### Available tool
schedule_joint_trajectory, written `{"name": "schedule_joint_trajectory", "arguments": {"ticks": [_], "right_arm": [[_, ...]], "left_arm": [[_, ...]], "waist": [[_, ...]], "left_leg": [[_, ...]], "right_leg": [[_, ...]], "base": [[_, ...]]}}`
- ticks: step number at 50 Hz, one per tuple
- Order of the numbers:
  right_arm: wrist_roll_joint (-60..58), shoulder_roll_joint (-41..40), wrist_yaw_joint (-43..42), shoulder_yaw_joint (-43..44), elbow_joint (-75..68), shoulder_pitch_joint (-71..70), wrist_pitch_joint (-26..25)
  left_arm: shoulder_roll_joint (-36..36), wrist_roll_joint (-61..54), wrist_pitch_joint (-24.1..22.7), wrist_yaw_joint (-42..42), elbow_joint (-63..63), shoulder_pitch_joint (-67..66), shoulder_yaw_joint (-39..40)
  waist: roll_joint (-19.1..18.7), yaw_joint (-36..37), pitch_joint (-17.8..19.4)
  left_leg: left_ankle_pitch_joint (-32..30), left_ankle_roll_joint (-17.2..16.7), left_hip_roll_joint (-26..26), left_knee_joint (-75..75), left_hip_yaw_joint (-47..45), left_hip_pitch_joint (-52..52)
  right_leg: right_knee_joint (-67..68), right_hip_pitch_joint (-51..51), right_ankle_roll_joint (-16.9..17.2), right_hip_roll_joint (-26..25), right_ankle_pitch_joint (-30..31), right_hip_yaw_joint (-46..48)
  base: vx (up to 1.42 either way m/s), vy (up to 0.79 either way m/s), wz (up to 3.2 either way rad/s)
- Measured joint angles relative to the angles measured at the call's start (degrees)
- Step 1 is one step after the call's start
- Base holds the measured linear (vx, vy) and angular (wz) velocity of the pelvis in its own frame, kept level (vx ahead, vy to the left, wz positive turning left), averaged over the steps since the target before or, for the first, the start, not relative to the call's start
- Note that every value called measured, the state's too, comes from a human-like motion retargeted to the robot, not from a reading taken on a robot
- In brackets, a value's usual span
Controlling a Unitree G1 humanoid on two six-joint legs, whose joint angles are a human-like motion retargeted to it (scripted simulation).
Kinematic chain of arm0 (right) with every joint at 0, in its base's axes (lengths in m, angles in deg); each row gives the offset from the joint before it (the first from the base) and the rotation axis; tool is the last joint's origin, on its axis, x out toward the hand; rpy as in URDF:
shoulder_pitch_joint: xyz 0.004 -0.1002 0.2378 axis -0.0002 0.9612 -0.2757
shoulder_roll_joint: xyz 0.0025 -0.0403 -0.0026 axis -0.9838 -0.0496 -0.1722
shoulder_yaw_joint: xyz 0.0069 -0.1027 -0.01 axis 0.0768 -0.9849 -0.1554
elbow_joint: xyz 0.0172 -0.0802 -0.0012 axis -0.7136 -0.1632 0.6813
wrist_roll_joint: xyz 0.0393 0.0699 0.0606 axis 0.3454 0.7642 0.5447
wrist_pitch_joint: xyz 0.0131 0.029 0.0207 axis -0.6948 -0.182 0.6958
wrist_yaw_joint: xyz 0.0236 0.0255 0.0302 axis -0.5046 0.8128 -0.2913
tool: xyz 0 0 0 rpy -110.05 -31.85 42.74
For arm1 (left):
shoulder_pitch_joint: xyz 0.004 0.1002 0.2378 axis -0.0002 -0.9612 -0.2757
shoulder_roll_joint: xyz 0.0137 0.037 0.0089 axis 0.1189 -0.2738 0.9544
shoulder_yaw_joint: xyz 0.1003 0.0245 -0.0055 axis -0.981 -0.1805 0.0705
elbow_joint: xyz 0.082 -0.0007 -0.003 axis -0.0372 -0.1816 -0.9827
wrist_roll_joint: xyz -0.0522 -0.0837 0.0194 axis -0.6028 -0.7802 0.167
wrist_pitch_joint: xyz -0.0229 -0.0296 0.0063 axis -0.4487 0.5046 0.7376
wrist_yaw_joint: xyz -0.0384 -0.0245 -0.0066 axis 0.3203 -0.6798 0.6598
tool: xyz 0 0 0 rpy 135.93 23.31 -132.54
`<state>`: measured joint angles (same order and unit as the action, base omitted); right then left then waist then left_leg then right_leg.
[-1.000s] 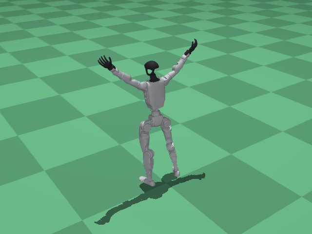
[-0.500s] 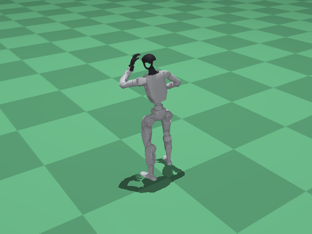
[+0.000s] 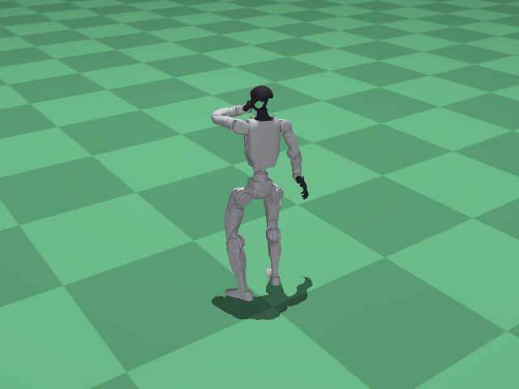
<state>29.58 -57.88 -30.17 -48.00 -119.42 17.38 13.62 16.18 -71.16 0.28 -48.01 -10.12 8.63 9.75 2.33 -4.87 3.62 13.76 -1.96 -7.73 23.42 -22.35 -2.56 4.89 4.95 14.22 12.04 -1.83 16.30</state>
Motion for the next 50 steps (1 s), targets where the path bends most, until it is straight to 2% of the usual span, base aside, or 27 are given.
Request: {"name": "schedule_joint_trajectory", "arguments": {"ticks": [2, 5, 7, 10, 15, 22, 32, 42, 50], "right_arm": [[-1.1, 0.8, 0.4, -0.7, 1.8, 0.0, 0.7], [-8.5, 2.2, 3.7, -4.5, 4.8, -2.8, 2.0], [-10.1, 2.6, 4.2, -4.6, 7.0, -3.9, 3.4], [-12.2, 3.2, 4.6, -4.2, 10.0, -5.7, 4.4], [-13.8, 3.2, 4.3, -4.8, 13.0, -8.9, 4.7], [-16.1, 3.0, 5.9, -7.9, 16.2, -10.7, 5.0], [-16.8, 3.3, 8.1, -10.4, 14.5, -9.4, 3.9], [-19.1, 2.5, 9.4, -10.2, 10.8, -5.5, 2.6], [-17.5, 2.7, 10.2, -10.9, 9.9, -3.0, 2.0]], "left_arm": [[0.2, -1.4, -1.2, -0.2, 1.0, 0.7, -0.6], [2.0, -19.9, -9.9, 1.4, 2.8, 4.4, -2.6], [2.6, -20.7, -10.7, 2.7, 0.8, 5.2, -2.6], [3.1, -19.4, -10.7, 1.7, -1.7, 5.6, -2.2], [3.2, -18.1, -10.3, -0.5, -2.4, 6.3, -2.3], [3.9, -19.3, -12.1, 1.7, -1.8, 8.8, -3.8], [5.8, -19.7, -11.4, -5.3, -14.4, 13.6, -2.7], [5.8, -21.5, -13.7, 1.5, -2.5, 11.9, -4.9], [7.6, -19.8, -11.9, -5.6, -11.9, 13.6, -2.1]], "waist": [[-0.2, 0.4, -0.2], [-0.4, 3.2, 0.1], [-1.2, 3.2, -0.1], [-2.8, 2.9, -0.2], [-4.0, 2.4, -0.4], [-4.2, 2.3, -1.2], [-4.2, 1.9, -1.9], [-3.4, 1.4, -1.4], [-2.4, 1.6, -1.3]], "left_leg": [[0.4, -0.7, 0.3, -1.3, -0.4, -0.6], [-1.9, -1.8, -0.6, -7.9, -2.6, -1.0], [-3.2, -3.5, -0.9, -13.1, -3.0, -0.5], [-6.2, -5.4, -1.2, -20.0, -3.0, 0.8], [-9.2, -4.8, -0.7, -24.2, -2.0, 2.5], [-8.3, -5.2, -0.2, -24.2, -2.9, 3.3], [-7.2, -5.9, 2.1, -24.9, -2.7, 4.3], [-5.2, -5.7, 3.9, -25.0, -2.2, 5.8], [-4.7, -5.2, 4.3, -24.5, -2.0, 6.0]], "right_leg": [[-0.1, -0.2, 0.2, -0.3, -0.2, -0.7], [-0.7, 1.7, 0.8, -3.8, -0.4, -3.1], [-0.7, 1.7, 0.8, -5.2, -0.5, -3.6], [-0.4, 1.3, 0.8, -6.8, -0.9, -4.1], [0.3, 0.7, 0.8, -7.1, -1.5, -5.0], [0.4, 0.6, 0.8, -6.6, -1.9, -5.4], [0.4, -0.4, 0.8, -4.0, -2.6, -5.1], [1.1, -1.8, 0.5, -1.9, -3.8, -4.7], [1.3, -2.3, -0.1, -1.3, -4.1, -4.6]], "base": [[0.09, -0.09, -0.44], [0.02, -0.27, -0.86], [0.05, -0.11, -0.49], [0.08, 0.01, -0.26], [0.08, 0.06, -0.14], [0.06, 0.07, -0.04], [0.06, 0.13, 0.07], [0.05, 0.10, 0.06], [0.00, 0.01, 0.00]]}}
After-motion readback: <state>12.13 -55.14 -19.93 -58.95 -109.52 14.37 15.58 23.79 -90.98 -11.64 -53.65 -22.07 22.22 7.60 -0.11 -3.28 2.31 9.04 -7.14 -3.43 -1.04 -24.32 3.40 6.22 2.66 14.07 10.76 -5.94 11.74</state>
